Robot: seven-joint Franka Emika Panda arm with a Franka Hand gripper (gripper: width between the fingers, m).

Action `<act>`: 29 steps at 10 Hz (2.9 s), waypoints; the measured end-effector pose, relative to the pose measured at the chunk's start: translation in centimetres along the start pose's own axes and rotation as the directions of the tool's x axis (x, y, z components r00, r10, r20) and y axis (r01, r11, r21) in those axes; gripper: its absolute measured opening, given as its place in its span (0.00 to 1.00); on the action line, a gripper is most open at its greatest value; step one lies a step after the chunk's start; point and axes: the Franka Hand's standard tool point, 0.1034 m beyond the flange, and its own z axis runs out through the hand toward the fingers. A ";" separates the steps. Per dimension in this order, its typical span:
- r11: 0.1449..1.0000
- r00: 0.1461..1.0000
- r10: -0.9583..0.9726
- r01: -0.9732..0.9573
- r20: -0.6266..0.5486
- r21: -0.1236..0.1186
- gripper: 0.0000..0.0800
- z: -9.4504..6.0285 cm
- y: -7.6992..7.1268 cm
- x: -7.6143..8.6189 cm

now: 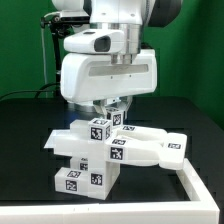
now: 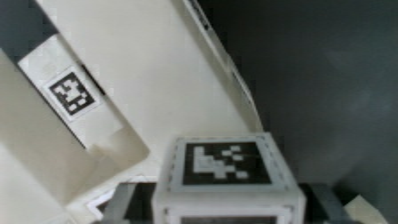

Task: Assemble chair

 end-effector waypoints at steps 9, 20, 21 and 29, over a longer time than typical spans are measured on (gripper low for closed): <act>0.644 0.646 0.764 -0.763 0.006 0.057 0.34 0.1 0.0 -0.2; 0.148 0.151 0.988 -0.987 0.041 0.064 0.77 0.3 -0.8 0.5; 0.205 0.207 0.978 -0.977 0.037 0.067 0.80 0.3 -0.8 0.5; 0.847 0.847 0.532 -0.531 -0.011 0.019 0.81 0.2 -0.8 0.7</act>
Offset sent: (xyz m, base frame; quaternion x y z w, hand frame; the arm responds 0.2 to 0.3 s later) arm -0.0113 -0.0073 -0.0088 0.0530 0.0153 0.3876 0.9202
